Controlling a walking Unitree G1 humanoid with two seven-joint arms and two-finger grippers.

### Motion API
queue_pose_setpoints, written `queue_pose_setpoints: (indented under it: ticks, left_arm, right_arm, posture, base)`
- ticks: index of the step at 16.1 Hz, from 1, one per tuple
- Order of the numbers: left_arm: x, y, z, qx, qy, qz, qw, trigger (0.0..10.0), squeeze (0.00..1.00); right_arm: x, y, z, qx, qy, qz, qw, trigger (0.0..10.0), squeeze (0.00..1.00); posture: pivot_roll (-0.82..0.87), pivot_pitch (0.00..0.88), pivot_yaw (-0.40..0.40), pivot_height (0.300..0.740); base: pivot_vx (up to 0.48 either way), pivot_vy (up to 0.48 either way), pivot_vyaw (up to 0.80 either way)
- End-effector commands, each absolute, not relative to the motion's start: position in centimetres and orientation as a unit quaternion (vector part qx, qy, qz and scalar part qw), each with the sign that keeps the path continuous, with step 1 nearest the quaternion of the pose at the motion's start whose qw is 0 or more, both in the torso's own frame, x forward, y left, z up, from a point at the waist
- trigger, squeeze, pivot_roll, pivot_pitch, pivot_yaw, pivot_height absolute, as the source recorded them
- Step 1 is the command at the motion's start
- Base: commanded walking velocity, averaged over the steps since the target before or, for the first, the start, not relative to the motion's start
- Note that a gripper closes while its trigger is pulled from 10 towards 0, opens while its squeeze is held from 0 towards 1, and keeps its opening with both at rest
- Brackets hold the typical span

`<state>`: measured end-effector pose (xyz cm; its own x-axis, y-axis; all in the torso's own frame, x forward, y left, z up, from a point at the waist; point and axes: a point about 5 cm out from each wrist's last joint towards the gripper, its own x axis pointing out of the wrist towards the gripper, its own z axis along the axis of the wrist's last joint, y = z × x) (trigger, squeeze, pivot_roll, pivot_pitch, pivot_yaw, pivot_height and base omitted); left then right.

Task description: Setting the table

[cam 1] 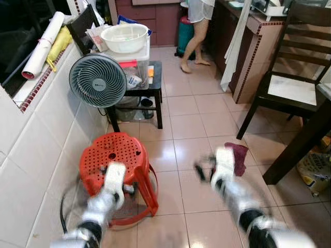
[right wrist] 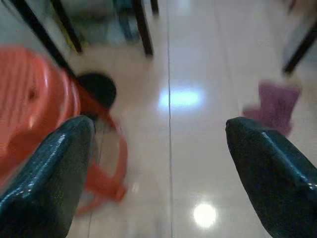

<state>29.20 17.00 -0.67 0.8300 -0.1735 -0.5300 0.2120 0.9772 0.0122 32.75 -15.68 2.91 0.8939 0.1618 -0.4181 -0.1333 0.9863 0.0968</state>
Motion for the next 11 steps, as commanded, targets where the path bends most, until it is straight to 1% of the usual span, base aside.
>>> queue_pose_setpoints:
  ticks: [1,2,3,5,6,8,10,11]
  left_arm:
    - [30.6,18.1,1.0,0.048,0.240,-0.097,0.965,10.0,0.00]
    - [30.9,18.6,1.5,0.081,0.230,-0.100,0.965,10.0,0.00]
    - [31.1,18.9,2.0,0.095,0.210,-0.109,0.967,10.0,0.00]
    - [30.7,19.2,1.9,0.106,0.203,-0.133,0.964,10.0,0.00]
    - [30.5,19.0,2.1,0.108,0.180,-0.144,0.967,10.0,0.00]
    - [29.5,18.3,1.8,0.052,0.154,-0.143,0.976,10.0,0.00]
    - [27.8,18.2,0.8,0.032,0.145,-0.131,0.980,10.0,0.00]
    - [26.2,18.5,-0.2,0.021,0.154,-0.119,0.981,10.0,0.00]
  right_arm:
    - [33.4,-16.1,3.8,0.022,0.206,0.082,0.975,10.0,0.00]
    - [33.5,-16.3,4.0,0.022,0.201,0.083,0.976,10.0,0.00]
    - [33.4,-16.3,4.0,0.016,0.197,0.097,0.975,10.0,0.00]
    - [33.1,-16.0,3.9,0.031,0.191,0.118,0.974,10.0,0.00]
    - [32.8,-16.2,3.9,0.032,0.182,0.121,0.975,10.0,0.00]
    - [31.5,-17.0,3.6,0.019,0.149,0.115,0.982,10.0,0.00]
    - [30.0,-18.0,2.9,0.072,0.147,0.082,0.983,10.0,0.00]
    - [28.5,-18.6,2.6,0.085,0.136,0.064,0.985,10.0,0.00]
  posture:
    - [-0.17,0.000,0.039,0.740]
    - [-0.17,0.000,0.037,0.740]
    - [-0.16,0.000,0.037,0.740]
    - [-0.16,0.000,0.045,0.740]
    - [-0.16,0.000,0.047,0.740]
    - [-0.16,0.000,0.046,0.740]
    - [-0.17,0.000,0.042,0.740]
    - [-0.17,0.000,0.042,0.740]
  base:
    - [0.000,0.000,0.00]
    - [0.000,0.000,0.00]
    - [0.000,0.000,0.00]
    - [0.000,0.000,0.00]
    - [0.000,0.000,0.00]
    - [0.000,0.000,0.00]
    - [0.000,0.000,0.00]
    - [0.000,0.000,0.00]
